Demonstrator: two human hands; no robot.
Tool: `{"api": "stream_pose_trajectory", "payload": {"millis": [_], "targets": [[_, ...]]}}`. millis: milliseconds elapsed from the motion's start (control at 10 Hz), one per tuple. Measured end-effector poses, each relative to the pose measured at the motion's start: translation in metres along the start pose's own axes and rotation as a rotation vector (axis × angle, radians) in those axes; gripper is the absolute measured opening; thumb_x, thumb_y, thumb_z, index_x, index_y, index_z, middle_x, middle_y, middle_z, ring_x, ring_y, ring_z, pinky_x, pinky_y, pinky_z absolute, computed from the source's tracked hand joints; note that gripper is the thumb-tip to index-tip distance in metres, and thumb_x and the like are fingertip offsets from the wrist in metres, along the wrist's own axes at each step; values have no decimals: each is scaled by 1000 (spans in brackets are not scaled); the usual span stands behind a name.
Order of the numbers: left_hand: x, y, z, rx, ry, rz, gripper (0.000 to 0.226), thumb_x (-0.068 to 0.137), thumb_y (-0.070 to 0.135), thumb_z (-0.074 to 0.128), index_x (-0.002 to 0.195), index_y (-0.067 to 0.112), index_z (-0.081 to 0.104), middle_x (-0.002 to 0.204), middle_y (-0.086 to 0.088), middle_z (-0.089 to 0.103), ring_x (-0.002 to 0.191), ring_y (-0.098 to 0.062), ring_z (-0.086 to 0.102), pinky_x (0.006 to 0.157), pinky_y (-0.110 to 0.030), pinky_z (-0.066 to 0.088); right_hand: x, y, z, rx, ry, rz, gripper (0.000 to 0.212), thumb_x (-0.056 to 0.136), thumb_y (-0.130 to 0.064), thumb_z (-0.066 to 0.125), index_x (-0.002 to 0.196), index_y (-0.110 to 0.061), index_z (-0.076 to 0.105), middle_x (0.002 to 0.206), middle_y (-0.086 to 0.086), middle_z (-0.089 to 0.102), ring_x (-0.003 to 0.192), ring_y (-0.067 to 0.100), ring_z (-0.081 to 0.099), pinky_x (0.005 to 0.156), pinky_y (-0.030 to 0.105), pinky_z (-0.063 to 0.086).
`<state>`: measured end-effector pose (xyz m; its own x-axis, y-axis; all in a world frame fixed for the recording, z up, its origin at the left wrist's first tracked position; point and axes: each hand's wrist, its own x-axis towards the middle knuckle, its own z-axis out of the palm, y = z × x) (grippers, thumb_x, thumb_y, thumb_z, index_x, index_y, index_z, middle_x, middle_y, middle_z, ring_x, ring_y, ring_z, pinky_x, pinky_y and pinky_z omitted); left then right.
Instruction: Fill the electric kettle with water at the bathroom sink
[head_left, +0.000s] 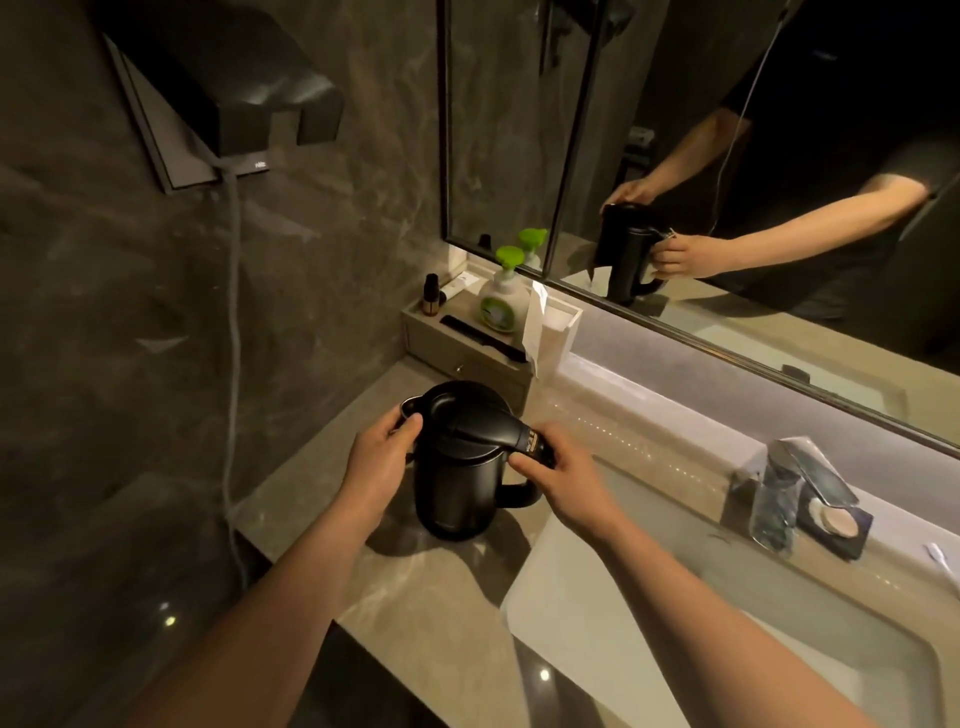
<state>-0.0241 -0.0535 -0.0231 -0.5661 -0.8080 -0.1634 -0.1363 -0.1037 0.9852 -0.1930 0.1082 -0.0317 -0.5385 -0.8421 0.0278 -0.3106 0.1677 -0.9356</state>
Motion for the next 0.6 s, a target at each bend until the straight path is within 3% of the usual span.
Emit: {"api": "stream_pose_trajectory", "payload": {"millis": [100, 200, 300, 400, 500, 600], "targets": [[1, -6, -5, 11, 8, 1, 24, 91, 30, 54, 98, 48, 69, 99, 17, 70, 93, -1, 63, 82, -34, 50, 1, 2, 3, -31, -23, 5, 21, 90, -22, 71, 109, -21, 62, 88, -9, 61, 77, 0, 57, 77, 33, 52], [-2, -11, -6, 12, 8, 12, 24, 92, 29, 54, 103, 44, 69, 102, 16, 70, 96, -1, 62, 81, -31, 50, -1, 7, 6, -24, -28, 25, 22, 89, -22, 71, 108, -20, 62, 88, -6, 61, 76, 0, 57, 74, 29, 51], [-1, -12, -6, 14, 16, 27, 23, 92, 30, 54, 104, 43, 68, 102, 16, 70, 96, 0, 62, 78, -27, 49, 0, 6, 6, -5, -30, 29, 20, 89, -20, 71, 106, -25, 61, 87, -7, 62, 75, -7, 57, 70, 15, 48], [-5, -14, -6, 24, 3, 49, 23, 93, 29, 53, 104, 43, 67, 102, 20, 69, 96, 4, 61, 73, -19, 48, 0, 8, 5, -19, -45, 35, 23, 90, -23, 70, 110, -23, 61, 91, -6, 62, 77, -5, 58, 71, 15, 47], [-7, -2, -2, 25, 9, 45, 23, 95, 28, 50, 103, 44, 65, 100, 20, 69, 96, 5, 60, 72, -14, 47, 0, 2, 3, -94, -90, 77, 26, 91, -28, 69, 115, -25, 59, 96, -6, 63, 87, 7, 60, 73, 17, 45], [-25, -16, -7, 5, 68, -25, 27, 98, 30, 45, 122, 32, 56, 116, 11, 62, 107, -8, 56, 91, -32, 45, -11, -6, -10, -44, -13, 114, 40, 91, -34, 67, 128, -27, 54, 112, -4, 64, 103, 12, 60, 86, 25, 46]]}}
